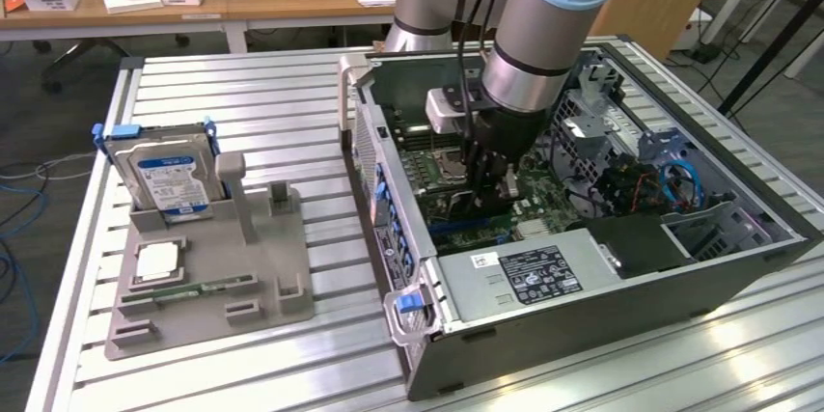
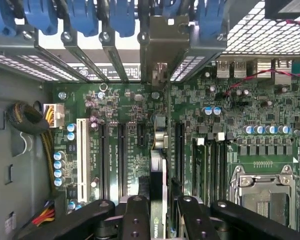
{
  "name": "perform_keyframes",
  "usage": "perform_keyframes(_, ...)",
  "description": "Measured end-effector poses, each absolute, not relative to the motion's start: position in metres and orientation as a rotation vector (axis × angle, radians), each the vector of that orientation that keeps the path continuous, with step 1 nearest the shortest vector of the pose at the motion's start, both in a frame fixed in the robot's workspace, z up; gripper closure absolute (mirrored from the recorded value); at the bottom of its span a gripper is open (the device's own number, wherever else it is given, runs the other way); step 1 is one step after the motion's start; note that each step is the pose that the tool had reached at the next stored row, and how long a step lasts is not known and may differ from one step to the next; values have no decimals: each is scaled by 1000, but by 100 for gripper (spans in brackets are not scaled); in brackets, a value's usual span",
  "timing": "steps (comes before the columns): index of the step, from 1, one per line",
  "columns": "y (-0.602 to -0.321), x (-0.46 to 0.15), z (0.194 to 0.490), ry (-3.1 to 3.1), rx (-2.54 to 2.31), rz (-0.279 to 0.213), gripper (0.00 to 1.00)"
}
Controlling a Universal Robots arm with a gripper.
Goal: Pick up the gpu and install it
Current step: 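Insert the gpu into the slot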
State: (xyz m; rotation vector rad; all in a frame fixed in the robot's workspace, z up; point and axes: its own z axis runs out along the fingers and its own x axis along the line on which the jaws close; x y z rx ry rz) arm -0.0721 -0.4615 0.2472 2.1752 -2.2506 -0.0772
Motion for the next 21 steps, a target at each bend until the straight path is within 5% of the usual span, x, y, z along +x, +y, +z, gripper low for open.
perform_keyframes(21, -461, -74, 239, -2252, 2176, -74, 74)
